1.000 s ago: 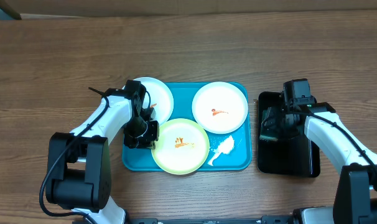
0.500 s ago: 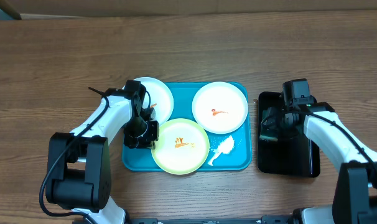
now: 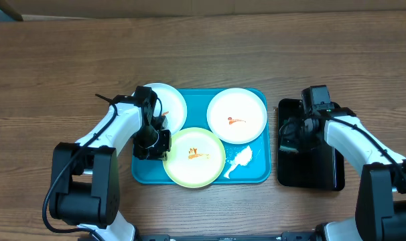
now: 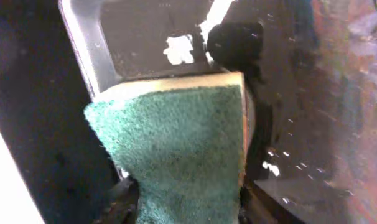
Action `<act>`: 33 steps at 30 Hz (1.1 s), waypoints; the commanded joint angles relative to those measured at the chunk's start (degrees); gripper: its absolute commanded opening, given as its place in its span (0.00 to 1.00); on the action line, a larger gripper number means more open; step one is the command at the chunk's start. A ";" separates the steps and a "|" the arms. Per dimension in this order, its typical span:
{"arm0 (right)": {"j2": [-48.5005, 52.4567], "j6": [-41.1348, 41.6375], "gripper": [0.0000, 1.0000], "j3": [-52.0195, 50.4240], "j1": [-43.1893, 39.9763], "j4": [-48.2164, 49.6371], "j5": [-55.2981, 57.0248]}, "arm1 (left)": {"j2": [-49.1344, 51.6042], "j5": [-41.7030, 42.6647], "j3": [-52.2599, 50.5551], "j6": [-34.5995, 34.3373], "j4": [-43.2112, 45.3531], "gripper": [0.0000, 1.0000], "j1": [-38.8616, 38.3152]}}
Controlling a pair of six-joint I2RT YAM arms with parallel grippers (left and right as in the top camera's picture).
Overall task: Clean dirty plates on tray and stack at the side
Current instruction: 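Lower right gripper into the black tray and grasp the green sponge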
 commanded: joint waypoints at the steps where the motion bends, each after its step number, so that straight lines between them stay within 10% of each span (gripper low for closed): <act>1: -0.09 0.07 0.57 3.30 0.15 -1.46 4.31 | -1.29 -0.72 0.92 -1.22 0.39 0.06 -0.07; 33: -0.24 0.31 0.46 1.84 0.81 -1.03 -0.02 | -1.29 -0.72 0.92 -1.22 0.26 0.06 -0.07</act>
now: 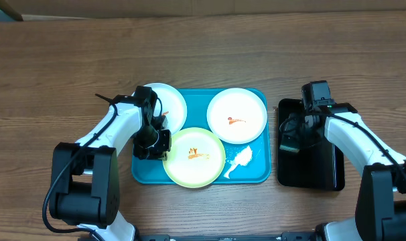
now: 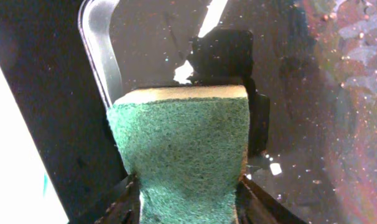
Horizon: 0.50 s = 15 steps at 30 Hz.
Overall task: Clean dirty plates on tray and stack at the side
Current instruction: 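Lower right gripper into the black tray and grasp the green sponge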
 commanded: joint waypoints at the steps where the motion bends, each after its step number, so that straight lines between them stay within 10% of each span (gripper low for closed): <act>1: -0.26 0.48 0.42 -0.35 0.42 0.46 -0.37 | -1.29 -0.57 0.92 -1.22 0.11 0.06 -0.07; 15: -0.26 0.50 0.17 -4.07 0.39 2.25 -0.33 | -1.29 -0.57 0.92 -1.22 0.04 0.06 -0.07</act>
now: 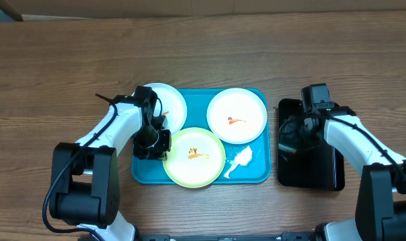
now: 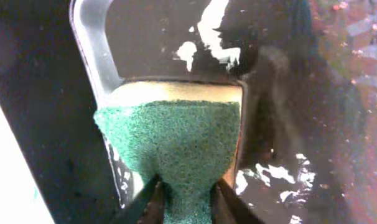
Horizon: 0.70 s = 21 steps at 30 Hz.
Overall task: Clean dirty plates on tray and stack at the side
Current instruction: 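Lower right gripper into the black tray and grasp the green sponge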
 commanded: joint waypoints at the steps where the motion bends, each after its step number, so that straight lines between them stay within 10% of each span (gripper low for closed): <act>1: -0.24 0.37 0.14 -1.73 0.39 -0.39 -0.11 | -1.29 -0.55 0.92 -1.20 0.04 0.06 -0.07; 21: -6.60 -0.28 0.04 11.52 -2.54 -13.18 1.53 | -1.29 -0.55 0.92 -1.18 0.04 0.06 -0.07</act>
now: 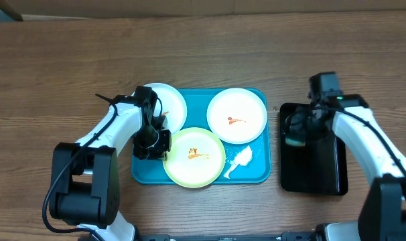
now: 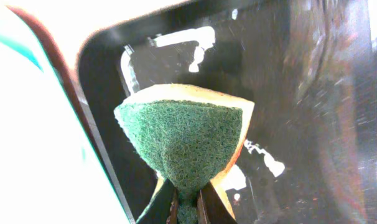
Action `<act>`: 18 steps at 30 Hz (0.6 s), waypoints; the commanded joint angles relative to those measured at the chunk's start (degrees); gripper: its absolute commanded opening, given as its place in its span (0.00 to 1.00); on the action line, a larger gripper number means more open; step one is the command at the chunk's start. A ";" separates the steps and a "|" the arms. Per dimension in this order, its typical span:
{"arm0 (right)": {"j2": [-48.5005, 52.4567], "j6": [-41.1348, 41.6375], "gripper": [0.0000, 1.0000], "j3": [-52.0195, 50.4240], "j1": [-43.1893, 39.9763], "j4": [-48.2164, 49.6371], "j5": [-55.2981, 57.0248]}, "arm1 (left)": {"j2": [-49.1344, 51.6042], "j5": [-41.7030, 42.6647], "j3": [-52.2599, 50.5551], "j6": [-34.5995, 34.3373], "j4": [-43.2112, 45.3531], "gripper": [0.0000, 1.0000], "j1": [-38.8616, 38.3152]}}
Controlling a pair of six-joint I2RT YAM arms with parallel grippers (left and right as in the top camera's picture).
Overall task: Clean dirty plates on tray and stack at the side
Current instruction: 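Lower right gripper into the black tray and grasp the green sponge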
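A blue tray (image 1: 141, 169) carries three plates: a white one (image 1: 168, 104) at its back left, a white one with an orange smear (image 1: 236, 115) at its back right, and a pale green one with orange stains (image 1: 194, 156) in front. My left gripper (image 1: 151, 144) sits at the green plate's left rim; its jaws are hidden under the wrist. My right gripper (image 2: 188, 208) is shut on a green-and-yellow sponge (image 2: 182, 140), pinched to a fold, above the left part of a wet black tray (image 1: 313, 167).
A white smear (image 1: 241, 161) lies on the blue tray's front right corner. The black tray's floor (image 2: 288, 93) is wet and shiny. Bare wooden table (image 1: 203, 53) surrounds both trays.
The sponge was down against the black tray's floor; now it hangs clear of it, pinched tighter. The right arm sits a little further back and right, and the black tray has shifted slightly. The left arm is unchanged.
The right gripper first held the sponge low in the black tray, then slightly above its floor, then down on it again with the sponge squeezed. Now the sponge is up off the wet floor. The left gripper stayed at the green plate's rim throughout.
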 commanded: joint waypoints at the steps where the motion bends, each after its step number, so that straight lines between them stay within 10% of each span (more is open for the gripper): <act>1: -2.82 -0.13 0.04 1.84 -0.46 -0.81 0.57 | -1.29 -0.57 0.92 -1.20 0.09 0.06 -0.07; 18: -1.01 2.10 0.04 -15.69 -0.48 19.56 -0.96 | -1.29 -0.57 0.92 -1.20 0.04 0.06 -0.07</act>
